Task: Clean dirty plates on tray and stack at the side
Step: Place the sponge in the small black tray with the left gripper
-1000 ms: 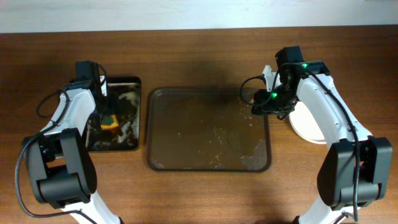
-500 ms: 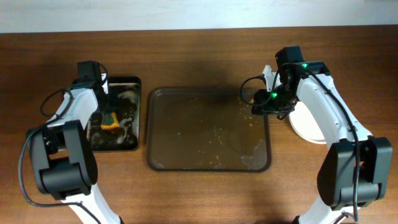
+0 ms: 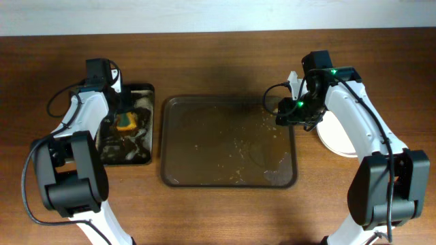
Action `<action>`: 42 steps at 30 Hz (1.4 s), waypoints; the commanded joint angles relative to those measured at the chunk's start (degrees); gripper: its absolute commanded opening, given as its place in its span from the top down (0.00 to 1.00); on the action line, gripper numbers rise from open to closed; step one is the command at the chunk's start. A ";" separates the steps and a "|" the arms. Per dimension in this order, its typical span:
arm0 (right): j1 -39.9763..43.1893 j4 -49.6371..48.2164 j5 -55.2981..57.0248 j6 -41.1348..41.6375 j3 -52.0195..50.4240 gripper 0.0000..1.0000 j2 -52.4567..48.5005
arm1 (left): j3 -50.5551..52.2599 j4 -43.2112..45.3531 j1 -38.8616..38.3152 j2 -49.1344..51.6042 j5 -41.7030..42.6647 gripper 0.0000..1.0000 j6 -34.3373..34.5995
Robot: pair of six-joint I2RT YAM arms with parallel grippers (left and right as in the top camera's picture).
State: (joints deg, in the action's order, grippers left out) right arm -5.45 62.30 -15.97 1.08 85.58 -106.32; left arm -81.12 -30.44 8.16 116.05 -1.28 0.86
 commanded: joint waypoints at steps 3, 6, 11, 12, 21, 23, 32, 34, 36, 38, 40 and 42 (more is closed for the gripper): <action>-0.20 -0.15 -0.07 -0.20 -0.42 0.47 0.85 | -1.14 -2.67 -0.13 -2.58 1.11 0.14 -0.50; -0.20 -0.17 0.09 -0.20 -0.42 0.47 0.85 | -1.14 -4.98 -0.79 -2.62 1.14 0.54 -0.46; -0.20 -0.17 0.11 -0.20 -0.42 0.47 0.85 | -1.14 -6.47 -2.10 -2.62 1.11 1.00 -0.46; -0.20 -0.17 0.09 -0.20 -0.42 0.48 0.85 | -1.11 -6.47 -2.12 -2.62 1.09 1.00 -0.46; -0.20 0.11 0.09 -0.17 -0.42 0.47 0.85 | 4.85 -5.29 -2.01 -2.49 -0.68 0.98 -0.44; -0.20 0.26 0.09 -0.17 -0.42 0.48 0.85 | 6.88 -4.31 -2.01 -2.49 -4.09 0.95 -0.44; -0.20 0.31 0.09 -0.20 -0.42 0.48 0.85 | 6.80 -4.92 -2.01 -2.89 -6.03 0.52 -0.44; -0.20 0.31 0.09 -0.20 -0.42 0.48 0.85 | 5.57 -6.14 -2.01 -3.87 -5.84 0.47 -0.44; -0.20 0.31 0.09 -0.20 -0.42 0.48 0.85 | 4.66 -6.54 -2.08 -5.57 -5.73 0.45 -0.44; -0.15 0.28 0.09 -0.20 -0.42 0.48 0.85 | 4.31 -6.45 -2.08 -8.37 -3.78 0.43 -0.46; -0.15 0.26 0.09 -0.20 -0.42 0.47 0.85 | 4.31 -6.45 -2.10 -10.64 -1.25 0.42 -0.48; -0.15 0.22 0.09 -0.20 -0.39 0.48 0.85 | 4.31 -6.47 -2.19 -12.26 1.40 0.41 -0.48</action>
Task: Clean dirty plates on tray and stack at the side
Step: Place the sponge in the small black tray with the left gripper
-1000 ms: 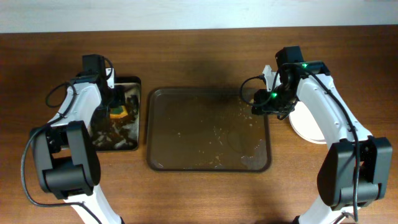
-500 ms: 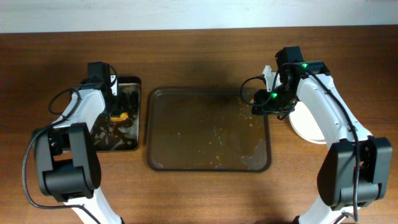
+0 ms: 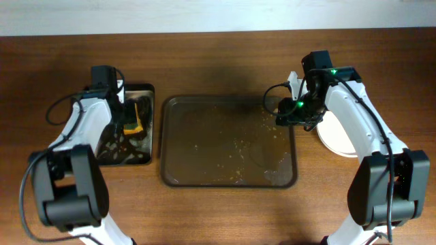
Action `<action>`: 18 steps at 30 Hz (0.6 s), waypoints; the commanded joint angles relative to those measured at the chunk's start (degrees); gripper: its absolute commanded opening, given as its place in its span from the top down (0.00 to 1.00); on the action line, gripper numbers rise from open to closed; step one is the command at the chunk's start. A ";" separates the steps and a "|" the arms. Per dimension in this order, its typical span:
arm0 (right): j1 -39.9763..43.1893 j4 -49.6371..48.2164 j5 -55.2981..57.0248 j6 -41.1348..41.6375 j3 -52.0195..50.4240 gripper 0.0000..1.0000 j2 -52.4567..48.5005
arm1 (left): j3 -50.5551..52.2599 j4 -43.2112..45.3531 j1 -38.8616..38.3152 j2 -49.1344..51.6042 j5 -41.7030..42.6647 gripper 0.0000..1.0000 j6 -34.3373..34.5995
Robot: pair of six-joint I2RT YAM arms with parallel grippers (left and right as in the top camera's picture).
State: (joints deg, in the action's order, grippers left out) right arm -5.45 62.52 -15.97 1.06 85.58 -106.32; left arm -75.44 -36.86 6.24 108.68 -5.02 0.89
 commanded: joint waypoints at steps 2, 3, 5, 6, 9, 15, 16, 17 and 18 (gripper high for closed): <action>-0.15 -0.28 0.09 -0.17 -0.35 0.48 0.87 | -1.38 -0.07 -0.26 -5.88 7.91 0.40 -0.50; -0.15 -0.46 0.09 -0.17 -0.13 0.48 0.87 | -1.38 -0.04 -0.37 -6.34 10.10 0.39 -0.50; -0.13 -1.90 0.09 0.04 0.39 0.46 0.87 | -1.38 0.15 -0.90 -6.67 12.39 0.28 -0.50; -0.04 -3.23 0.04 0.07 0.81 0.39 0.87 | -1.38 0.68 -1.25 -6.67 12.76 0.23 -0.52; 0.52 -7.96 -0.15 1.14 1.81 0.02 0.87 | -1.42 2.38 -1.70 -6.67 12.74 0.00 -0.44; 2.93 0.35 1.86 1.18 2.93 0.02 0.87 | -1.75 -16.72 -1.11 -6.82 7.19 0.00 2.91; 3.26 2.19 3.06 2.01 2.93 0.02 0.90 | -1.75 -20.26 -0.68 -6.82 5.33 0.00 4.83; 3.26 3.17 4.20 2.62 2.93 0.02 0.92 | -1.75 -22.62 -0.17 -6.88 5.03 0.00 5.16; 3.23 3.69 4.70 2.60 2.93 0.02 1.11 | -1.75 -24.76 0.33 -7.13 5.25 0.00 5.11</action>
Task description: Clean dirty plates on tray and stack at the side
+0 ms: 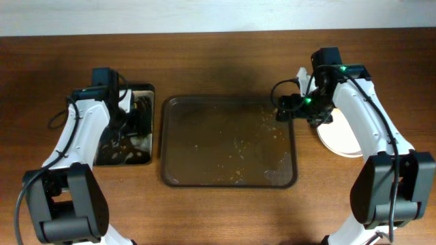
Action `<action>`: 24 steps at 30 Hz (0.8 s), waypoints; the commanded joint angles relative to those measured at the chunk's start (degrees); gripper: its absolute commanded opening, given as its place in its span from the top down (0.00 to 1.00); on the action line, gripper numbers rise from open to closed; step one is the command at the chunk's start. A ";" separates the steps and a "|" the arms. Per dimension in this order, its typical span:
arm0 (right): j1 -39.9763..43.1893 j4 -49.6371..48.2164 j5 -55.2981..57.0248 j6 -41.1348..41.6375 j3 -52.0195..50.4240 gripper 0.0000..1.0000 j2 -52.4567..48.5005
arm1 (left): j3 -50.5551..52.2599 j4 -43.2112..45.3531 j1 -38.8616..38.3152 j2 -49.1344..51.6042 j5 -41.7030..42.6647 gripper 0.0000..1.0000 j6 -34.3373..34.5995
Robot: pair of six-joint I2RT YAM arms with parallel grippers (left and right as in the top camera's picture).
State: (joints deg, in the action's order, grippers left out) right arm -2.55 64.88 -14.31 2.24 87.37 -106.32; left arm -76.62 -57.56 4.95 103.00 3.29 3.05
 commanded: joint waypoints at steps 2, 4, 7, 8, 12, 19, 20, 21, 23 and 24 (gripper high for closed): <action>0.33 1.66 3.23 1.42 0.96 0.02 2.16 | -0.48 -5.99 1.88 -2.27 -3.08 0.00 2.93; 0.33 1.99 3.65 1.42 0.92 0.02 4.35 | 0.02 -7.23 1.86 -4.17 -3.06 0.00 2.25; 0.33 1.86 5.88 1.44 0.87 0.01 8.85 | 1.77 -6.97 1.81 -9.07 -2.75 0.00 1.70; 0.33 1.33 7.30 1.42 0.44 0.02 11.47 | 2.54 -6.19 1.81 -11.23 -1.57 0.00 0.33; 0.33 -3.08 9.01 1.40 -5.75 0.02 21.94 | 7.34 -1.01 1.81 -21.09 0.57 0.00 -1.40; 0.33 -13.00 12.17 1.40 -25.92 0.02 46.29 | 21.42 9.11 1.81 -43.76 0.63 0.00 -3.96; 0.33 -13.33 13.16 1.42 -27.34 0.02 49.75 | 23.06 10.36 1.81 -46.77 0.57 0.00 -3.91; 0.33 -13.44 14.08 1.40 -28.28 0.02 52.50 | 24.52 11.45 1.81 -49.57 0.57 0.00 -3.67; 0.33 -13.22 16.65 1.40 -29.31 0.02 58.16 | 27.50 13.18 1.81 -56.50 0.37 0.00 -3.74; 0.33 -13.11 16.72 1.40 -29.31 0.02 59.30 | 27.80 13.18 1.81 -57.81 0.35 0.00 -3.74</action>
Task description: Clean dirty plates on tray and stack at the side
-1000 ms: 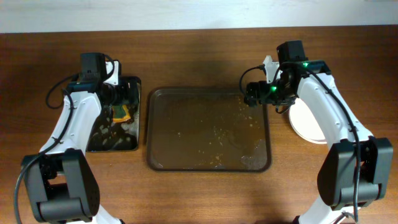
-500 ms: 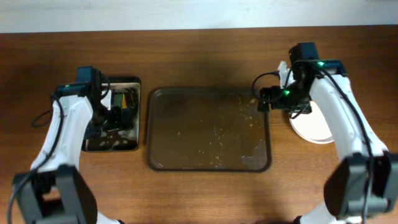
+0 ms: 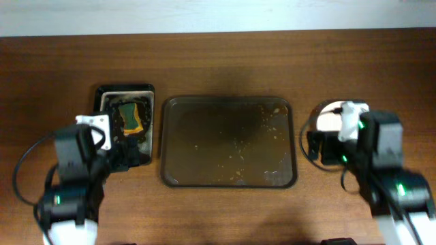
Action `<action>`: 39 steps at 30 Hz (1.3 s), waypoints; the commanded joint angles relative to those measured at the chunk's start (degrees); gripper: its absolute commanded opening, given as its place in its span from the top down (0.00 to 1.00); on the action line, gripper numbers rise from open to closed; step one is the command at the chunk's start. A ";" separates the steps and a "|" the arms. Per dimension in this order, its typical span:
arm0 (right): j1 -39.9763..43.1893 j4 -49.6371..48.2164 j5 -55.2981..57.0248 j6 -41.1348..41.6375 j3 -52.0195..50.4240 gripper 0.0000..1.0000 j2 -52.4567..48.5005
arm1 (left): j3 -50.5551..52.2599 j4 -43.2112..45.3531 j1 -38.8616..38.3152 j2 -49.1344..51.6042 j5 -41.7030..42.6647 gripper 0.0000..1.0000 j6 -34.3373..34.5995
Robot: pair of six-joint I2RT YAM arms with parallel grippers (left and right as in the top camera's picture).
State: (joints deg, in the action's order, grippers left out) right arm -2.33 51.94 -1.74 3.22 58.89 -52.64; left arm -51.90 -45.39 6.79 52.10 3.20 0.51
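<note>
The brown tray [image 3: 228,141] lies mid-table with only crumbs and smears on it. White plates [image 3: 330,117] sit stacked on the table right of the tray, partly under my right arm. A green and yellow sponge [image 3: 128,117] lies in the black tub [image 3: 125,92] left of the tray. My left gripper [image 3: 131,155] hangs over the tub's near right corner, away from the sponge. My right gripper [image 3: 312,144] hovers between the tray's right rim and the plates. The overhead view is too dark to show how either pair of jaws stands.
Dark scraps and dirty water fill the tub around the sponge. Both arm bodies stand at the near edge, the left at the lower left and the right at the lower right. Bare wooden table [image 3: 225,68] runs behind the tray.
Both arms have pulled back toward the near table edge. The left gripper has left the tub's middle and the sponge now lies uncovered there. The right gripper has dropped away from the plates' far side.
First the left gripper was over the sponge in the tub and the right gripper stood at the tray's far right corner beside the plates. The left gripper stayed in the tub and the right shifted toward the plates. Now both arms are drawn back.
</note>
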 commanded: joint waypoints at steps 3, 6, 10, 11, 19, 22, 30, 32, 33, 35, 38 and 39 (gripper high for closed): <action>0.11 -0.13 4.13 0.42 -0.83 0.02 9.42 | 3.21 0.79 -0.02 -10.93 0.46 0.00 -1.22; 0.11 -0.15 4.15 0.42 -0.83 0.02 10.23 | 3.21 0.76 -0.02 -12.46 0.46 0.00 -1.22; 0.11 -0.13 4.13 0.42 -0.83 0.02 9.44 | 3.21 0.76 -0.02 -12.41 0.46 0.00 -1.22; 0.11 -0.11 4.15 0.42 -0.83 0.01 9.09 | 3.21 0.76 -0.02 -12.41 0.46 0.00 -1.22; 0.11 -0.13 4.13 0.42 -0.83 0.02 5.25 | 3.21 0.76 -0.02 -12.41 0.44 0.00 -1.20; 0.11 -0.09 4.13 0.42 -1.05 0.01 3.56 | 3.21 0.76 -0.02 -12.41 0.46 0.00 -1.20; 0.17 -1.03 5.07 0.02 -3.54 0.02 13.46 | 3.21 0.76 -0.02 -12.41 0.46 0.00 -1.22; 0.17 -2.08 5.05 0.02 -6.14 0.02 18.38 | 3.21 0.76 -0.02 -12.41 0.46 0.00 -1.22; 0.17 -3.13 5.01 0.07 -7.98 0.02 21.40 | 3.21 0.76 -0.02 -12.41 0.46 0.00 -1.22; 0.17 -6.16 5.03 0.04 -11.10 0.02 26.27 | 3.21 0.76 -0.02 -12.41 0.46 0.00 -1.20; 1.16 -13.29 4.52 0.07 -17.94 0.02 36.41 | 3.21 0.76 -0.02 -12.41 0.46 0.00 -1.20; 1.95 -15.32 3.80 0.07 -20.20 0.02 39.71 | 3.21 0.76 -0.02 -12.41 0.46 0.00 -1.22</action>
State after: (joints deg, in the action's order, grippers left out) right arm -2.04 40.03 2.57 3.01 43.97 -20.18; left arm -49.25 -44.77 6.76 39.86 3.20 0.16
